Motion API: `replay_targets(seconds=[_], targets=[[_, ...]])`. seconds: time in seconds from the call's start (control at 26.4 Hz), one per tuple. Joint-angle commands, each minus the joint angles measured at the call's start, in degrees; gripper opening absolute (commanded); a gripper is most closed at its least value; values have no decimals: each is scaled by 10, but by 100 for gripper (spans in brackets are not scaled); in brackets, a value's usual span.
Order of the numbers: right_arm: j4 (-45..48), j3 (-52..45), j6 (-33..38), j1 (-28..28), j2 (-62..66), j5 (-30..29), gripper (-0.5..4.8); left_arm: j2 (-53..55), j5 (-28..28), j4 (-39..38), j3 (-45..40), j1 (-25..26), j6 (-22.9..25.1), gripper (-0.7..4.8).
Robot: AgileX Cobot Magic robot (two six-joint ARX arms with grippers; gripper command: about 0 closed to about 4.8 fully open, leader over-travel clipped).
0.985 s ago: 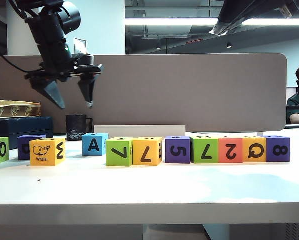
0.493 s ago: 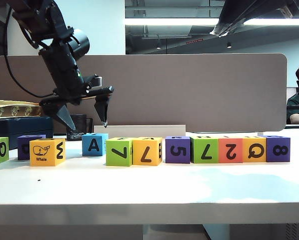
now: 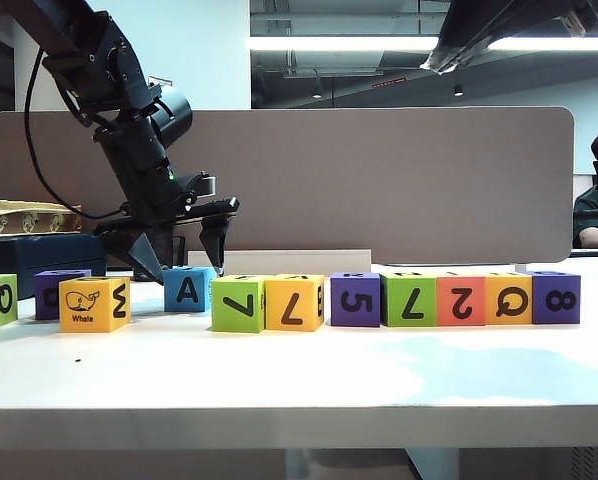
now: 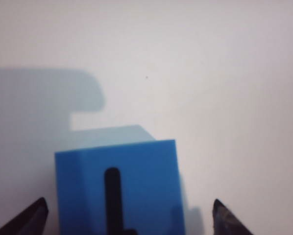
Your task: Select the appropriate blocks from the scattered letter blocks on the table and arrange them in a row to spell out "LEARNING".
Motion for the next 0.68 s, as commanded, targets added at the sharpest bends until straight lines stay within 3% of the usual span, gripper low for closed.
replay_targets(seconds=[0.04,0.19,0.27,0.34,0.68], targets=[[5,2,-2,1,-2,-1,-1,-1,-1,6,2,-1,2,425],[5,2,-2,1,-2,-1,-1,-1,-2,7,2,-1,2,424],[5,2,-2,1,-2,-1,-1,-1,-2,6,2,-1,2,320],[5,2,-2,1,-2,-1,-1,-1,0,6,2,-2,5,271],[5,2,-2,1,-2,-1,-1,-6,15,-14,7,-2,9,268]])
